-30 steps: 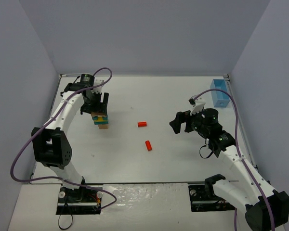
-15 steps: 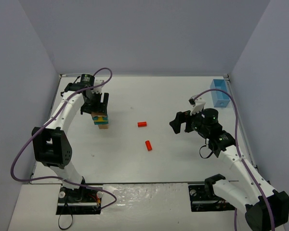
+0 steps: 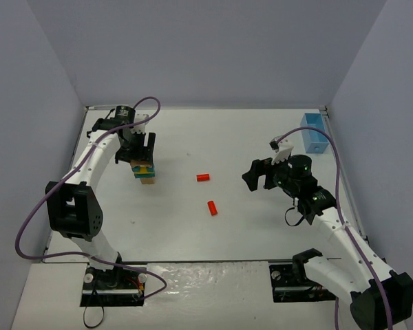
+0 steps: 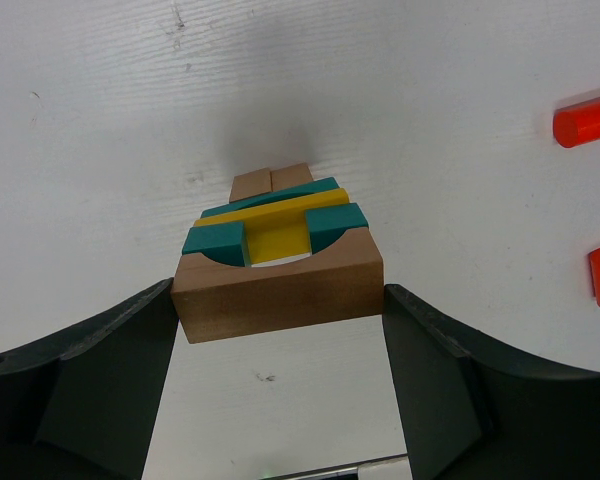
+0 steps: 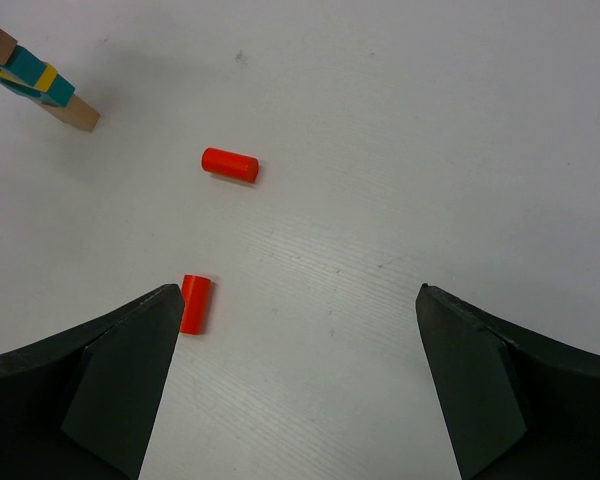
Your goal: Build the wood block tower
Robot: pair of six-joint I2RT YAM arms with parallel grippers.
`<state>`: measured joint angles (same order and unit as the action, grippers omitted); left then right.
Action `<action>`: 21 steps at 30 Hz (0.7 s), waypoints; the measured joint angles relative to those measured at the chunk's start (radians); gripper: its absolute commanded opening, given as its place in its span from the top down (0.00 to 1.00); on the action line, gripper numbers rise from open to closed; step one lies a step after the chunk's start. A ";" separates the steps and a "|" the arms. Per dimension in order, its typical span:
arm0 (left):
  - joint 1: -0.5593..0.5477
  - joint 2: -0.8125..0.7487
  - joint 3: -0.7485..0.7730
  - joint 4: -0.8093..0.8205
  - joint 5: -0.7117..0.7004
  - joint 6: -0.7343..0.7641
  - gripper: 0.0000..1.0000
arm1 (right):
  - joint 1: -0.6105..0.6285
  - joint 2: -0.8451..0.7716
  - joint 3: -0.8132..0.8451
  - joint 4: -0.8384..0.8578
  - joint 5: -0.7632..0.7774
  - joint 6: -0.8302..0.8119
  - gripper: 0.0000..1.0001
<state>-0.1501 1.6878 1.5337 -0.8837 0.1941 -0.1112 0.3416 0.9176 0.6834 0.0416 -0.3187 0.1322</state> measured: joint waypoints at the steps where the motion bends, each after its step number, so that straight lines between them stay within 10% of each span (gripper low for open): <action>1: 0.000 0.000 0.000 0.000 0.000 0.000 0.80 | 0.000 0.001 0.000 0.000 0.000 0.000 0.00; 21: 0.000 0.000 0.000 0.000 0.000 0.000 0.73 | 0.000 0.009 0.000 0.000 0.000 0.000 0.00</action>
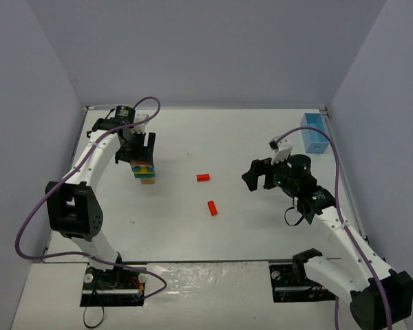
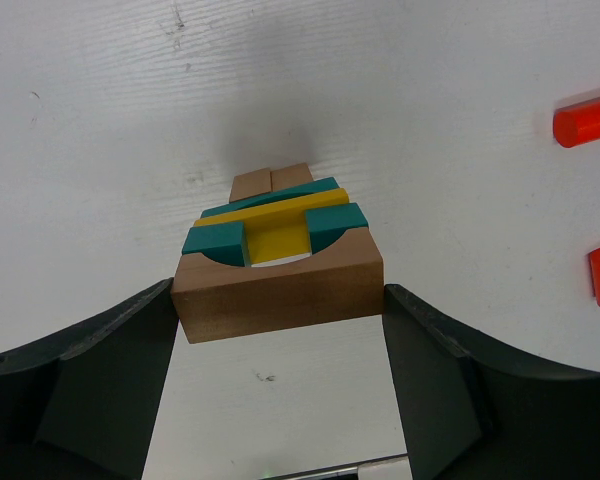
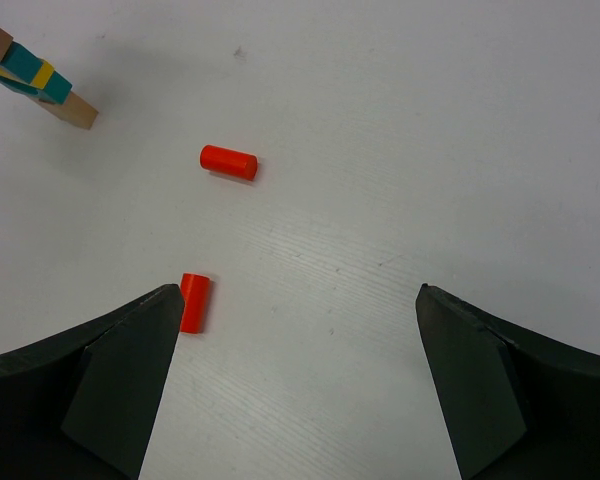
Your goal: Build the wood block tower
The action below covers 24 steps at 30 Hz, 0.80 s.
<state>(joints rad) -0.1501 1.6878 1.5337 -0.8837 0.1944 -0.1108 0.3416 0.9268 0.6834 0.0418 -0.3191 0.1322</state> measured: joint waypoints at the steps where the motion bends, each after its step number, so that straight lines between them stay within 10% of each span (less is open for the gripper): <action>1: 0.000 0.000 0.000 0.000 0.000 0.000 0.72 | 0.000 0.000 0.000 0.000 0.000 0.000 0.00; 24: 0.000 0.000 0.000 0.000 0.000 0.001 0.55 | 0.000 0.000 0.000 0.000 -0.008 0.000 0.00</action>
<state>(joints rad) -0.1501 1.6878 1.5337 -0.8837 0.1944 -0.1101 0.3416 0.9268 0.6834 0.0418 -0.3276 0.1322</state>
